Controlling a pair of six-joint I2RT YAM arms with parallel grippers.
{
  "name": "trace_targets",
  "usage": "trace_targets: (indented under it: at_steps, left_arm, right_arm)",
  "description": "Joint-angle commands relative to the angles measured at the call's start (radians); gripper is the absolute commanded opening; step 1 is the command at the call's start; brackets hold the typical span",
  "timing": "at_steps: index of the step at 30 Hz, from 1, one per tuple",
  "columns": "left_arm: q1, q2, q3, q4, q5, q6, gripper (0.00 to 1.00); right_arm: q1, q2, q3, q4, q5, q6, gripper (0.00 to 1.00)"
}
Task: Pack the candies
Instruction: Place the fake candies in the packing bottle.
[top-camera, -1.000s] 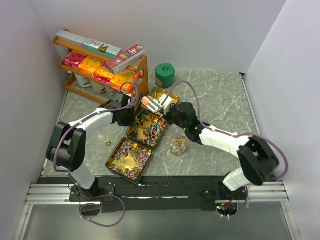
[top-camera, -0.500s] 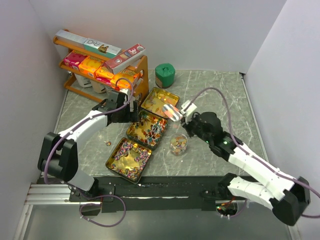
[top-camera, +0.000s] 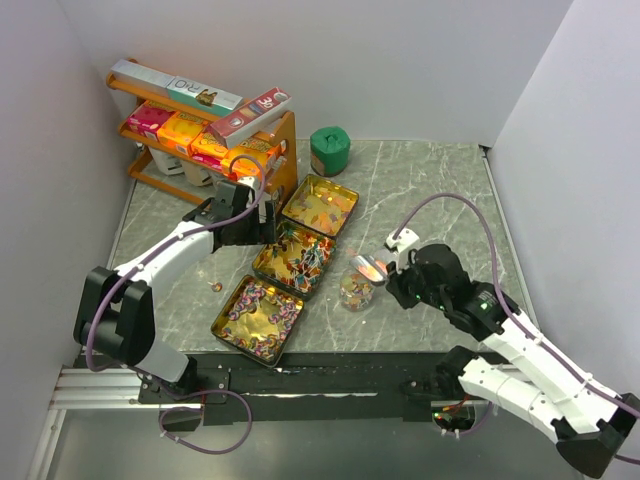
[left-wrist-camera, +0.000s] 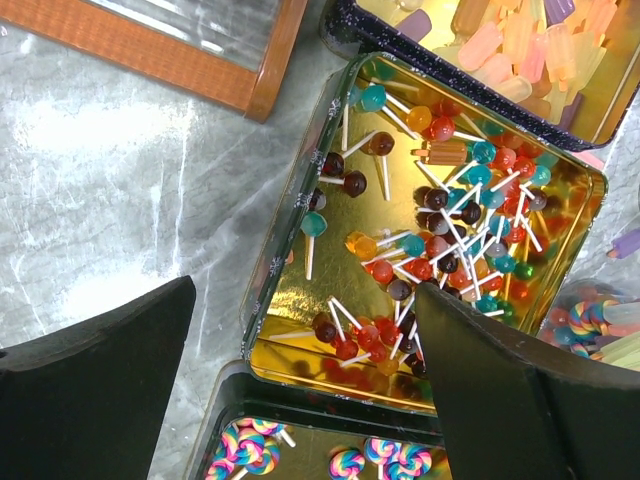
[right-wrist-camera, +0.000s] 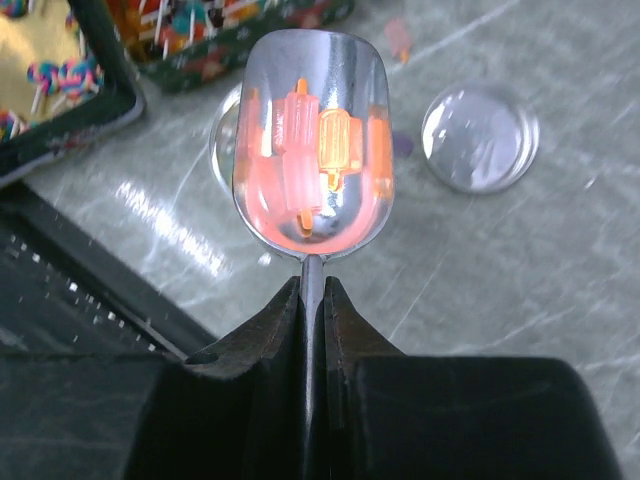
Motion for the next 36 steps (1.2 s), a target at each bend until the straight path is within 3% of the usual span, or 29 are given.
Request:
trace_targets:
  at_steps: [1,20,36]
  left_arm:
    - [-0.004,0.001,0.038,-0.003,-0.01,-0.024,0.96]
    - [-0.004,0.044,0.072,-0.004,-0.023,-0.037,0.96]
    - [-0.004,0.087,0.095,-0.001,0.004,-0.035,0.96]
  right_arm:
    - [0.045,-0.04,0.054,-0.089,-0.008,0.061,0.0]
    - [0.068,0.027,0.136,-0.154,-0.004,0.075,0.0]
    - [0.068,-0.043,0.051,-0.097,-0.004,0.292,0.0]
